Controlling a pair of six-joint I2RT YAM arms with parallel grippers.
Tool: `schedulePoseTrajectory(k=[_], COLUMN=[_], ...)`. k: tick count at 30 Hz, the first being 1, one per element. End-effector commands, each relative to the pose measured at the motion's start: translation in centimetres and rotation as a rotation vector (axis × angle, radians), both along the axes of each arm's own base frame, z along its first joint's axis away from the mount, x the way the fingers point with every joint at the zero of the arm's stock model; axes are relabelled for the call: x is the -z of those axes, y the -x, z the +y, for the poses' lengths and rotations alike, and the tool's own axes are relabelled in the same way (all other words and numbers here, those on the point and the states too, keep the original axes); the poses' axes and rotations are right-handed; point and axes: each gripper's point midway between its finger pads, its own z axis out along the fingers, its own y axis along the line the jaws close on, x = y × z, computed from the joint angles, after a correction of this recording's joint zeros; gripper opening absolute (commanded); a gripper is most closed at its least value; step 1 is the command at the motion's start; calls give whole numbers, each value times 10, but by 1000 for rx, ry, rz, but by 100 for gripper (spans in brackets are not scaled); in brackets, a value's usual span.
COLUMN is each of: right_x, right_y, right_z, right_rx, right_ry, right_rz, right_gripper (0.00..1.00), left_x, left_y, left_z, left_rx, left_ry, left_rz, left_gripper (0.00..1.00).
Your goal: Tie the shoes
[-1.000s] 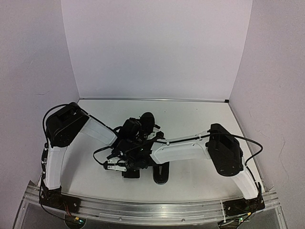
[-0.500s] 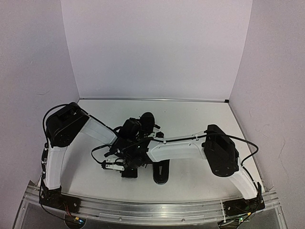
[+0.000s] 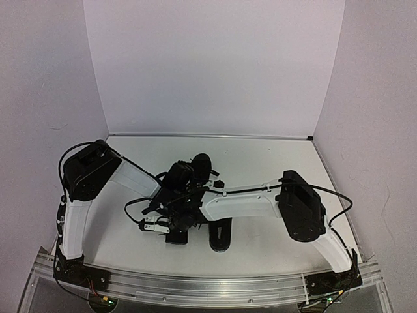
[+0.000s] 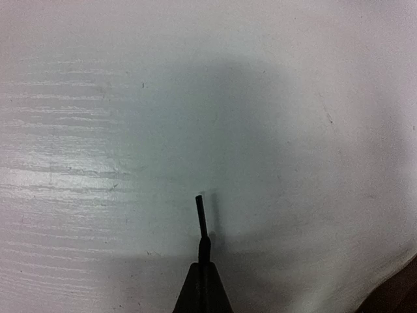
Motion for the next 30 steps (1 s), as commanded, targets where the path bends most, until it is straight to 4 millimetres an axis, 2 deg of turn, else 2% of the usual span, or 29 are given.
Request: schedulePoseTrajectory(k=[1, 4, 7, 18, 23, 30], right_x=[-22, -44, -60, -103, -122, -150], right_y=[19, 25, 22, 17, 13, 21], right_z=[-11, -4, -6, -21, -36, -71], right_rx=[3, 1, 29, 109, 162, 258], right_ry=[24, -30, -58, -189, -247, -349], right_rz=[-2, -20, -59, -154, -186, -153], right_gripper=[0, 0, 0, 0, 0, 0], left_x=[15, 14, 11, 3, -11, -31], left_y=[-5, -5, -4, -3, -3, -9], left_z=[1, 0, 1, 1, 0, -1], left_rx=[-38, -39, -41, -55, -66, -111], left_ry=[-46, -42, -38, -20, 6, 36], left_rz=[10, 13, 15, 39, 52, 44], left_gripper=[0, 0, 0, 0, 0, 0])
